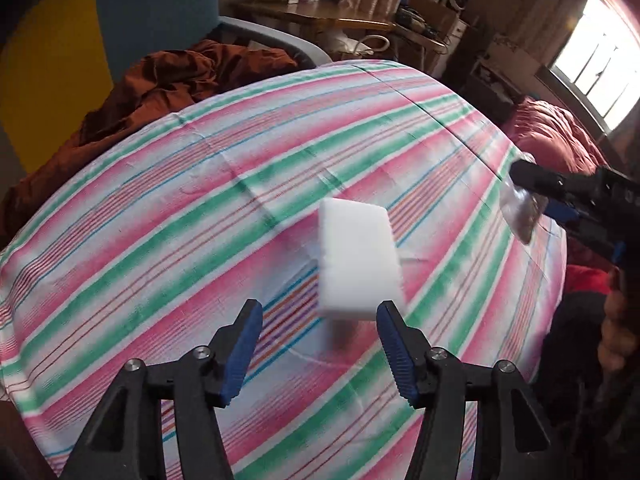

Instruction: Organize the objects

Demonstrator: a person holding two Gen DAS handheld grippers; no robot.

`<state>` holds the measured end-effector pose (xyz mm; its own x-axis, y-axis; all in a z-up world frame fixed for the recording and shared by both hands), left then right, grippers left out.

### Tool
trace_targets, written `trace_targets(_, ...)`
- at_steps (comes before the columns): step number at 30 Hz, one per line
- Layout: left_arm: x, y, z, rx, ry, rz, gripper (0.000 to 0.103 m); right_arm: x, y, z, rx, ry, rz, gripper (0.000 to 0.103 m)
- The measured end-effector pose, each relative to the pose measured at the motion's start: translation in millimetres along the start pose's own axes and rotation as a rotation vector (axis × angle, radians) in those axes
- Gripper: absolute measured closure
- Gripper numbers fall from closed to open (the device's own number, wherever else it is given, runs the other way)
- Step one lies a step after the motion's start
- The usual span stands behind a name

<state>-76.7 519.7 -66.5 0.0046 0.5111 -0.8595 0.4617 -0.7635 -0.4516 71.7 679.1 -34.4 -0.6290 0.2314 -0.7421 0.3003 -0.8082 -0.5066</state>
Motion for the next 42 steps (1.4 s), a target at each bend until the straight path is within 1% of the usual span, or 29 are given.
trace_targets(2, 2.6, 7.4, -1.8, -0.003, 0.035, 0.011, 0.039, 1.0, 0.3, 2.2, -0.011, 0.003, 0.003, 0.063)
trace_targets(3, 4.1, 9.5, -1.4, -0.010, 0.038, 0.015, 0.034, 1.3, 0.1, 3.3, -0.018, 0.004, 0.004, 0.063)
trace_targets(4, 6.5, 8.3, -2.2, -0.014, 0.041, 0.016, 0.034, 1.4, 0.3, 4.4, -0.024, 0.005, 0.004, 0.063)
trace_targets(6, 13.3, -0.3, -8.6, -0.014, 0.054, 0.004, 0.034, 2.1, 1.3, 5.2, -0.027, 0.009, 0.008, 0.063)
trace_targets(8, 21.4, -12.0, -18.1, -0.003, 0.066, -0.010, 0.031, 4.3, 1.9, 5.3, -0.031, 0.016, 0.019, 0.063)
trace_targets(9, 28.2, -18.0, -23.0, 0.008, 0.060, -0.004, 0.027, 5.6, 2.3, 5.7, -0.035, 0.020, 0.023, 0.063)
trace_targets(11, 44.0, -27.4, -33.5, 0.031, 0.057, 0.013, 0.027, 7.7, 3.1, 6.7, -0.044, 0.025, 0.030, 0.062)
trace_targets(13, 59.1, -33.4, -42.9, 0.062, 0.033, 0.034, 0.026, 10.8, 3.7, 6.9, -0.049, 0.033, 0.039, 0.062)
trace_targets(14, 65.9, -36.1, -47.0, 0.084, -0.017, 0.032, 0.024, 12.5, 4.2, 6.9, -0.051, 0.036, 0.045, 0.062)
trace_targets(15, 70.2, -38.0, -48.9, 0.099, -0.050, 0.020, 0.024, 14.8, 4.7, 7.3, -0.055, 0.040, 0.053, 0.062)
trace_targets(16, 75.7, -39.0, -48.9, 0.108, -0.070, 0.024, 0.026, 16.8, 5.4, 8.3, -0.063, 0.044, 0.059, 0.062)
trace_targets(17, 80.4, -39.4, -46.5, 0.109, -0.117, 0.027, 0.029, 18.9, 5.9, 9.9, -0.076, 0.048, 0.066, 0.062)
trace_targets(18, 80.5, -38.4, -42.4, 0.099, -0.152, 0.018, 0.048, 20.7, 6.5, 11.6, -0.091, 0.052, 0.073, 0.062)
trace_targets(19, 78.2, -36.5, -36.2, 0.083, -0.169, 0.009, 0.063, 22.4, 7.5, 13.7, -0.105, 0.052, 0.079, 0.062)
trace_targets(20, 73.5, -34.0, -27.9, 0.063, -0.165, -0.003, 0.068, 23.5, 8.7, 15.9, -0.118, 0.049, 0.085, 0.062)
trace_targets(21, 68.1, -30.8, -17.7, 0.029, -0.144, -0.005, 0.084, 25.2, 10.3, 19.1, -0.134, 0.044, 0.093, 0.062)
trace_targets(22, 64.5, -26.7, -8.1, -0.012, -0.134, 0.009, 0.085, 27.3, 11.8, 22.6, -0.138, 0.056, 0.090, 0.062)
trace_targets(23, 57.2, -20.8, 2.5, -0.051, -0.144, -0.001, 0.085, 29.3, 14.1, 26.7, -0.160, 0.057, 0.098, 0.062)
trace_targets(24, 48.6, -14.9, 9.2, -0.063, -0.155, -0.018, 0.085, 31.8, 16.8, 31.2, -0.186, 0.058, 0.109, 0.062)
trace_targets(26, 27.3, -2.1, 16.9, -0.080, -0.153, -0.058, 0.085, 37.4, 21.7, 38.2, -0.224, 0.062, 0.130, 0.062)
trace_targets(30, -20.9, 25.8, 22.1, -0.113, -0.140, -0.128, 0.085, 45.0, 30.9, 49.7, -0.300, 0.076, 0.158, 0.062)
trace_targets(33, -60.2, 50.7, 23.6, -0.137, -0.160, -0.185, 0.085, 47.8, 38.4, 61.0, -0.364, 0.086, 0.167, 0.062)
trace_targets(35, -84.4, 68.2, 27.2, -0.151, -0.185, -0.219, 0.085, 50.9, 45.4, 69.6, -0.408, 0.089, 0.181, 0.062)
trace_targets(37, -106.4, 85.8, 30.7, -0.169, -0.214, -0.242, 0.085, 56.6, 56.3, 79.3, -0.463, 0.085, 0.216, 0.062)
trace_targets(39, -125.9, 103.7, 37.3, -0.179, -0.240, -0.264, 0.085, 63.4, 69.7, 90.6, -0.535, 0.101, 0.249, 0.062)
trace_targets(42, -155.7, 129.1, 44.8, -0.197, -0.282, -0.305, 0.085, 66.5, 88.2, 107.7, -0.624, 0.094, 0.286, 0.062)
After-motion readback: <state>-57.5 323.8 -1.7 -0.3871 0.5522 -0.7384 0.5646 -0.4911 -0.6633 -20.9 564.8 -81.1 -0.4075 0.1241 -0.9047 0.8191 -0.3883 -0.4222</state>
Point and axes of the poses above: each gripper's, at about its wrist camera, not at the fingertips, and x roughly the way its jaws point, z to its left, y to its underside, the point moved 2 cm from there along x, roughly the way its jaws point, and after that the axes turned 3 degrees about y, right-handed, at the moved point
